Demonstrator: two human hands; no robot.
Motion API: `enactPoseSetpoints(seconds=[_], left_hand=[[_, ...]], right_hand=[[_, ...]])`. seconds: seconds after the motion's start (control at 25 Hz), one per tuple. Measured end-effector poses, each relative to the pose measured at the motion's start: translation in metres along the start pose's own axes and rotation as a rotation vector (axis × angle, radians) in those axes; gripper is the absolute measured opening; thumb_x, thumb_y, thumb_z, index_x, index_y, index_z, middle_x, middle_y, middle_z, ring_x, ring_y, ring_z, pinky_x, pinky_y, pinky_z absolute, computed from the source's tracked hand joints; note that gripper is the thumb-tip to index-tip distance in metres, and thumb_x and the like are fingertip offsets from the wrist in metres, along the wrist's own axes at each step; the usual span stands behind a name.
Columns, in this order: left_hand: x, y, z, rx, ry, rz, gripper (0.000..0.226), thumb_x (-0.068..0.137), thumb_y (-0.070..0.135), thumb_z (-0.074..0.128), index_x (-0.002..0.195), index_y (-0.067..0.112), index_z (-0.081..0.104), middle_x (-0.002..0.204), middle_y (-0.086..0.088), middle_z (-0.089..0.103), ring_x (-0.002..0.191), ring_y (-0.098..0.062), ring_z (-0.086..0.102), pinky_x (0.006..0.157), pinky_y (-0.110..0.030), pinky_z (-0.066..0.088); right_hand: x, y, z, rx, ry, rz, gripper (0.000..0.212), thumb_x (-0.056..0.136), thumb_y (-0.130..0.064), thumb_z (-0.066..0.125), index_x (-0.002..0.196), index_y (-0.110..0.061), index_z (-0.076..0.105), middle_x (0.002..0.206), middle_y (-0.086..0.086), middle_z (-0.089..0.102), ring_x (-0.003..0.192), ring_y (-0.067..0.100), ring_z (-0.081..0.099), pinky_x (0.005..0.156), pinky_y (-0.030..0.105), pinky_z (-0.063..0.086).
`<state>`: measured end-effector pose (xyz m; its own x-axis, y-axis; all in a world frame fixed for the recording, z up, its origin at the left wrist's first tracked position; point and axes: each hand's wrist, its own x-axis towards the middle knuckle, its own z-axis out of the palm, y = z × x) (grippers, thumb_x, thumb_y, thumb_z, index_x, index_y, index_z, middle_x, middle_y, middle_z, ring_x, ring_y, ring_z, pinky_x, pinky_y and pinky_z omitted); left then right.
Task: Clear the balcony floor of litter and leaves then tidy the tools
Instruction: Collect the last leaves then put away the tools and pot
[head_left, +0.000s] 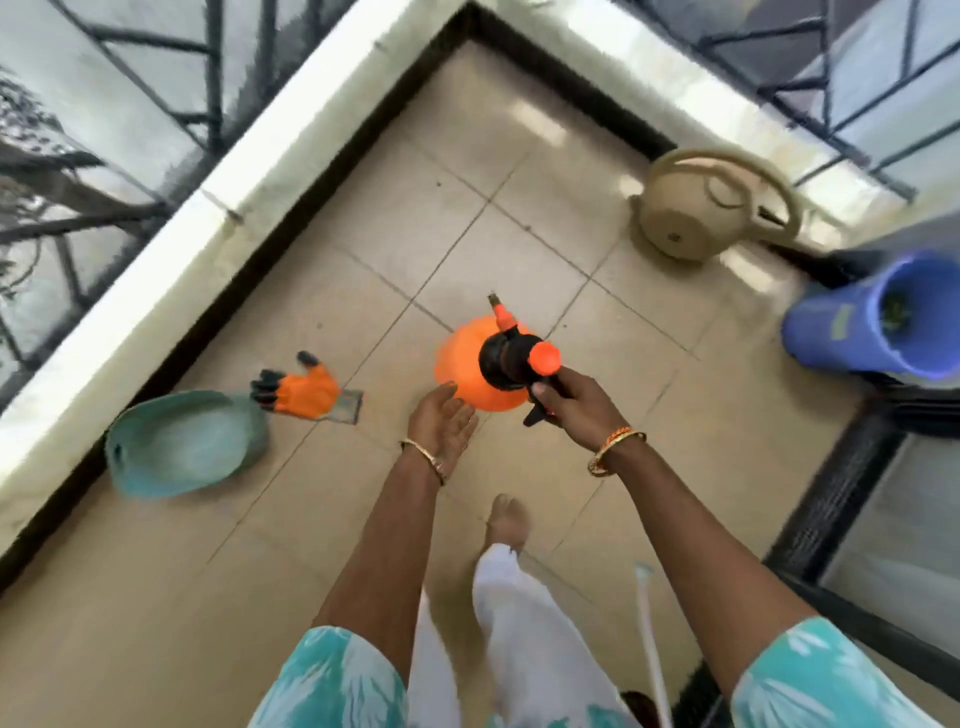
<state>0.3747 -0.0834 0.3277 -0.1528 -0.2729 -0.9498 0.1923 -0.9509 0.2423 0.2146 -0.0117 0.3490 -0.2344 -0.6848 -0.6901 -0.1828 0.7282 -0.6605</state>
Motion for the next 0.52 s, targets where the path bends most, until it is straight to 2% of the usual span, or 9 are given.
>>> enactPoseSetpoints(seconds=[0.08,0.16,0.24,0.32,0.44,0.52], left_hand=[[0.009,0.011,0.056,0.008,-0.066,-0.007,0.024,0.097,0.016,0.043,0.119,0.016,0.053,0.146,-0.014,0.041,0.133,-0.026,0.043,0.100,-0.033,0.039],[0.027,0.031,0.116,0.060,-0.120,0.009,0.018,0.097,0.016,0.042,0.110,0.015,0.054,0.143,-0.013,0.044,0.132,-0.025,0.044,0.096,-0.034,0.040],[0.052,0.053,0.167,0.126,-0.157,0.026,0.016,0.097,0.015,0.041,0.105,0.015,0.055,0.123,-0.012,0.053,0.115,-0.023,0.054,0.088,-0.034,0.045],[0.079,0.075,0.215,0.247,-0.165,0.041,0.019,0.097,0.015,0.040,0.112,0.017,0.053,0.101,-0.006,0.055,0.092,-0.018,0.058,0.077,-0.031,0.047],[0.117,0.110,0.277,0.512,-0.142,0.067,0.013,0.096,0.014,0.044,0.092,0.020,0.054,0.081,-0.001,0.050,0.072,-0.012,0.051,0.068,-0.026,0.045],[0.138,0.134,0.314,0.638,-0.156,0.084,0.015,0.095,0.011,0.048,0.105,0.021,0.053,0.079,-0.001,0.049,0.068,-0.012,0.049,0.066,-0.025,0.044]], right_hand=[[0.018,-0.008,-0.048,0.014,0.091,-0.004,0.012,0.084,-0.039,0.049,0.081,-0.031,0.057,0.071,0.002,0.069,0.084,0.029,0.066,0.085,0.053,0.048],[0.048,-0.016,-0.092,0.038,0.177,-0.020,0.012,0.091,-0.027,0.050,0.081,-0.028,0.057,0.074,0.009,0.071,0.084,0.030,0.065,0.084,0.049,0.049],[0.083,-0.027,-0.131,0.063,0.243,-0.026,0.010,0.093,-0.021,0.050,0.088,-0.023,0.058,0.079,0.016,0.070,0.084,0.031,0.065,0.080,0.041,0.047],[0.119,-0.039,-0.167,0.085,0.275,-0.020,0.010,0.093,-0.021,0.050,0.095,-0.017,0.059,0.082,0.018,0.069,0.084,0.030,0.064,0.077,0.037,0.046],[0.166,-0.056,-0.208,0.128,0.300,0.035,0.010,0.086,-0.031,0.054,0.086,-0.022,0.058,0.079,0.015,0.068,0.084,0.030,0.063,0.081,0.044,0.048],[0.195,-0.063,-0.231,0.131,0.309,0.056,0.031,0.076,-0.044,0.050,0.084,-0.015,0.057,0.079,0.017,0.066,0.083,0.034,0.062,0.081,0.050,0.050]])
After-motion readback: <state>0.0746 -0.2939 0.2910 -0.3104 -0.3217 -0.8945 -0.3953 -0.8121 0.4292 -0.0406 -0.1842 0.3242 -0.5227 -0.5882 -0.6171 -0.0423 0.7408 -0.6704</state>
